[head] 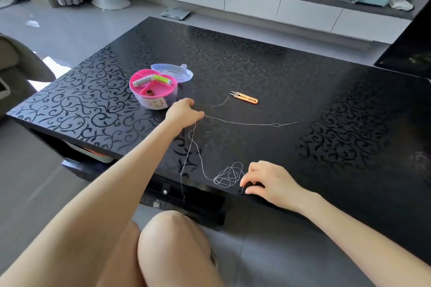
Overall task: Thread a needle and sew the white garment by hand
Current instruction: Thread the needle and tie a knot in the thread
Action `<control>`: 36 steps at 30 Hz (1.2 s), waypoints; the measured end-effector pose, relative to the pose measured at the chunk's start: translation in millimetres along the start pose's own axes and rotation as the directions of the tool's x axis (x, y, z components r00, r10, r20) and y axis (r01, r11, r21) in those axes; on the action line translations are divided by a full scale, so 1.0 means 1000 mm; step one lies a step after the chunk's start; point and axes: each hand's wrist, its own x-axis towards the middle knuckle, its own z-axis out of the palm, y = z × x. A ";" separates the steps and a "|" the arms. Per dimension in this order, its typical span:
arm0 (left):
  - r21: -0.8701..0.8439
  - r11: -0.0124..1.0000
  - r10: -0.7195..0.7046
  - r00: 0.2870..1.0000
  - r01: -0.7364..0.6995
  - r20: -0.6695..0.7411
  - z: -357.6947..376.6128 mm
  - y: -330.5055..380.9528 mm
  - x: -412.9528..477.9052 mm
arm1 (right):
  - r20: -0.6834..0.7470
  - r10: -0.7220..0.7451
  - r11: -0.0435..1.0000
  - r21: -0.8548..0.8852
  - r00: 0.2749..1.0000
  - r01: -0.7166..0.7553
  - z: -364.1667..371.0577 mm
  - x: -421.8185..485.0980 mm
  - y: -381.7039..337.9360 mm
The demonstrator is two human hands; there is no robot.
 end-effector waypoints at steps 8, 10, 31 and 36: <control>-0.093 0.991 -0.114 0.983 0.101 -0.147 -0.014 -0.055 -0.108 | 0.018 -0.005 0.997 -0.083 1.000 0.007 0.008 0.014 -0.002; -0.034 0.983 -0.179 0.984 0.179 -0.004 0.005 -0.073 -0.124 | 0.024 -0.012 0.996 -0.094 1.000 0.014 0.008 0.014 -0.003; -0.254 0.950 -0.129 0.971 0.179 0.200 0.018 -0.086 -0.128 | -0.223 0.138 0.602 0.792 0.965 0.097 -0.089 -0.036 -0.053; -0.431 0.901 0.020 0.984 0.060 0.179 -0.037 -0.051 -0.147 | -0.379 0.072 0.261 0.900 0.923 0.349 -0.138 -0.039 -0.076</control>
